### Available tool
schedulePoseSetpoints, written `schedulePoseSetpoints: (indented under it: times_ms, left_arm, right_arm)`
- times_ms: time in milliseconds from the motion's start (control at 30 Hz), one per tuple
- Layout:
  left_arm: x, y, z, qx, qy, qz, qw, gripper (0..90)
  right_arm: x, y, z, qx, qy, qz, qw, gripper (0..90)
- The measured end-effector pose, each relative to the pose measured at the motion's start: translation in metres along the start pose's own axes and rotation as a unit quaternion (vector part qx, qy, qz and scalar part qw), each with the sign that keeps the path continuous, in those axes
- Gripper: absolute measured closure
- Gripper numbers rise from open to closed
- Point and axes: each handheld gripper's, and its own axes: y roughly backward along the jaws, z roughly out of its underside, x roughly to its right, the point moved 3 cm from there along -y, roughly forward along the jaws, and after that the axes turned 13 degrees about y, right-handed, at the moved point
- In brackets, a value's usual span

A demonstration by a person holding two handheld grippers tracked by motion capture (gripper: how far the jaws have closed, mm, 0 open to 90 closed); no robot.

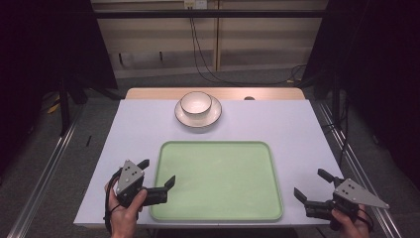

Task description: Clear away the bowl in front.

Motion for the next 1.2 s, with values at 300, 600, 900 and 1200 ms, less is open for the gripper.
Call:
schedulePoseSetpoints:
  times_ms: [300,600,900,1200]
  left_arm:
    - [0.001,-0.025,-0.014,-0.013,-0.012,0.016,0.9997,3.3]
    - [0.01,-0.043,-0.026,-0.024,-0.031,0.031,0.9987,4.2]
    - [-0.002,-0.061,-0.038,-0.041,-0.027,0.029,0.9984,4.0]
    - [-0.011,-0.083,-0.054,-0.05,-0.024,0.033,0.9979,4.2]
  right_arm:
    - [0.0,0.0,0.001,-0.003,0.001,-0.002,1.0,1.3]
    - [0.001,0.001,0.0,-0.001,0.005,-0.005,1.0,1.6]
    - [0.001,0.002,0.0,0.002,0.002,-0.012,0.9999,1.5]
    - [0.0,0.002,0.0,0.003,0.005,-0.017,0.9998,1.5]
